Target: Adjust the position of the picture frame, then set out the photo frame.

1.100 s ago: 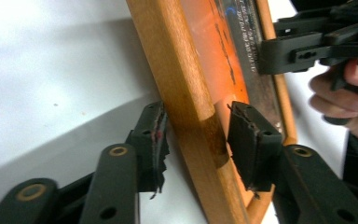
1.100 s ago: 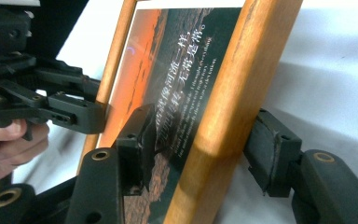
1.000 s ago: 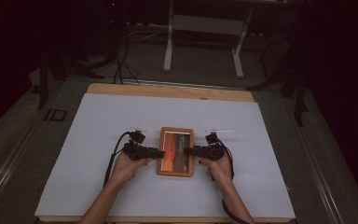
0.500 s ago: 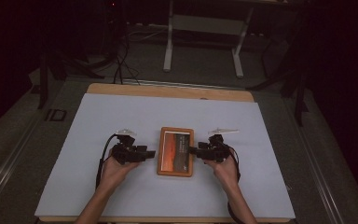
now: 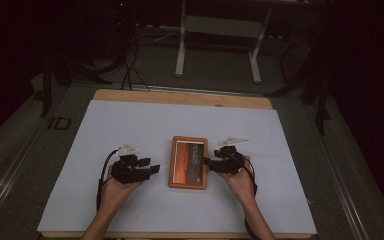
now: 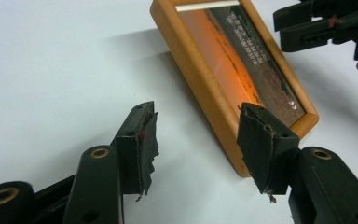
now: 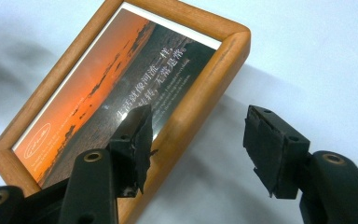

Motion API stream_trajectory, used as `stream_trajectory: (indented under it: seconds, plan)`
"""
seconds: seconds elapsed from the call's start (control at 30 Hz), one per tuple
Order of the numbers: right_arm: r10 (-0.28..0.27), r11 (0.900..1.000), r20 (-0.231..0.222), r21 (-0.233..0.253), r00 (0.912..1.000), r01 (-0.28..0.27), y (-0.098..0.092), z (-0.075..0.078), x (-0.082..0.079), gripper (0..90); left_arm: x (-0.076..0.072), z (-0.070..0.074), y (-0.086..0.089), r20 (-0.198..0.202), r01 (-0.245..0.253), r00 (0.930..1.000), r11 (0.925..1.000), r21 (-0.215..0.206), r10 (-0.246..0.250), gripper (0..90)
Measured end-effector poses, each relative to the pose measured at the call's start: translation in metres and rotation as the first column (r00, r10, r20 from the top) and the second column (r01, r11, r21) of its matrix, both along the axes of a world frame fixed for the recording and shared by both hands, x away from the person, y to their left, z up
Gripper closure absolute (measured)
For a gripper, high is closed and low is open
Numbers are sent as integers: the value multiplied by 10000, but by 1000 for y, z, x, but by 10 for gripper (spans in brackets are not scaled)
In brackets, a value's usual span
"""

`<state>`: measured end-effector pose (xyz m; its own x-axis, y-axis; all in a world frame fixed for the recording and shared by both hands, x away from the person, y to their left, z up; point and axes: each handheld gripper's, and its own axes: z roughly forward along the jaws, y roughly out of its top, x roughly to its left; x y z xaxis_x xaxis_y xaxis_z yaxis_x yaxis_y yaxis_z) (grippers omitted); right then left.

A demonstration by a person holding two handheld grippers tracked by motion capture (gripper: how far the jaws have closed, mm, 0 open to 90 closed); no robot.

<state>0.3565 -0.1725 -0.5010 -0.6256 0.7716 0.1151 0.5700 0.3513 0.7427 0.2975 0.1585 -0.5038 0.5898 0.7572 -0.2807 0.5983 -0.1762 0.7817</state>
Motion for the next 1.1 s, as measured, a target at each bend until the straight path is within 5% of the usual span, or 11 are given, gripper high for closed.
stream_trajectory:
  seconds: [0.13,0.27,0.37,0.6,0.9,1.1]
  plan:
    - [94,9998,64,-159,9999,-93,4,1,1,428,-5,-2,-2,42,105,9999,9999,-16,-105,476]
    - [187,9995,378,-249,9991,-178,8,5,1,527,-5,-5,-6,15,252,9997,9997,73,-252,476]
    - [294,9981,847,-572,9960,-246,13,9,2,614,-5,-6,-9,14,316,9995,9995,71,-316,476]
    - [880,9936,1147,-801,9895,-791,25,13,11,900,-6,-9,-13,-82,471,9989,9989,-44,-471,481]
    - [1215,9815,1418,-1649,9824,-976,40,13,24,900,-7,-11,-15,-110,467,9988,9987,-214,-469,474]
    - [845,9885,1368,-1358,9870,-658,40,11,35,900,-8,-11,-18,-69,548,9985,9981,-268,-550,456]
